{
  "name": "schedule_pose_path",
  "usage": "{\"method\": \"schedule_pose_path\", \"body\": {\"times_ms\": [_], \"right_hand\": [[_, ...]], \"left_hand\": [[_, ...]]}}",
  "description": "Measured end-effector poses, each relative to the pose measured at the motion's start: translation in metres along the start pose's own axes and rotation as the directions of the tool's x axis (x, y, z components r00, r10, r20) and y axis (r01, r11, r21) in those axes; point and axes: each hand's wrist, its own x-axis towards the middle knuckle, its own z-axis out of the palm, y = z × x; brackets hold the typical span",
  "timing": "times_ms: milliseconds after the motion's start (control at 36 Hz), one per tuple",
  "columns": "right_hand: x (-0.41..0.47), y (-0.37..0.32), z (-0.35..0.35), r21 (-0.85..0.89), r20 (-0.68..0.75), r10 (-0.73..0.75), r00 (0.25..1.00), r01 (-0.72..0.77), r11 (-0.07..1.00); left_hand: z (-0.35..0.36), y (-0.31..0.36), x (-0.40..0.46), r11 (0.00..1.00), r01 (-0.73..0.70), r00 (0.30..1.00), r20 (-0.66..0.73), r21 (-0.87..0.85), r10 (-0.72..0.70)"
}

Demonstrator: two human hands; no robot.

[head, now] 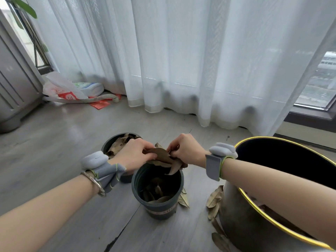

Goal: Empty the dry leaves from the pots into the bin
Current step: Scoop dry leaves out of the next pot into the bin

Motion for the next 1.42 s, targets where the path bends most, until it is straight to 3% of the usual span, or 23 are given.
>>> {"method": "schedule_pose_path", "body": {"times_ms": [222, 417, 583, 861, 1083, 1194, 1417], "right_hand": [[-0.013, -0.002, -0.067, -0.015, 0.031, 0.004, 0.999, -0.003, 1.000], [-0.059, 0.006, -0.144, 0.056, -0.018, -0.010, 1.000, 0.011, 0.998], [-0.097, 0.042, -0.183, 0.013, -0.040, 0.074, 0.996, -0.073, 0.997], [-0.146, 0.130, -0.156, -0.193, 0.124, 0.337, 0.933, -0.311, 0.931], [-0.155, 0.157, -0.133, -0.297, 0.282, 0.425, 0.860, -0.343, 0.891], [-0.154, 0.163, -0.123, -0.369, 0.371, 0.469, 0.801, -0.336, 0.866], [-0.154, 0.164, -0.118, -0.399, 0.466, 0.511, 0.722, -0.343, 0.850]], "left_hand": [[-0.022, 0.046, 0.005, 0.983, -0.074, 0.997, -0.040, -0.169, 0.068], [-0.036, 0.111, 0.015, 0.893, -0.244, 0.968, -0.043, -0.379, 0.247], [-0.002, 0.163, 0.029, 0.878, -0.332, 0.940, -0.040, -0.345, 0.339], [0.094, 0.217, 0.041, 0.900, -0.406, 0.842, 0.316, -0.160, 0.436], [0.137, 0.242, 0.038, 0.860, -0.508, 0.721, 0.568, 0.044, 0.397], [0.152, 0.249, 0.035, 0.781, -0.597, 0.647, 0.686, 0.183, 0.333], [0.141, 0.241, 0.037, 0.740, -0.653, 0.523, 0.803, 0.161, 0.287]]}}
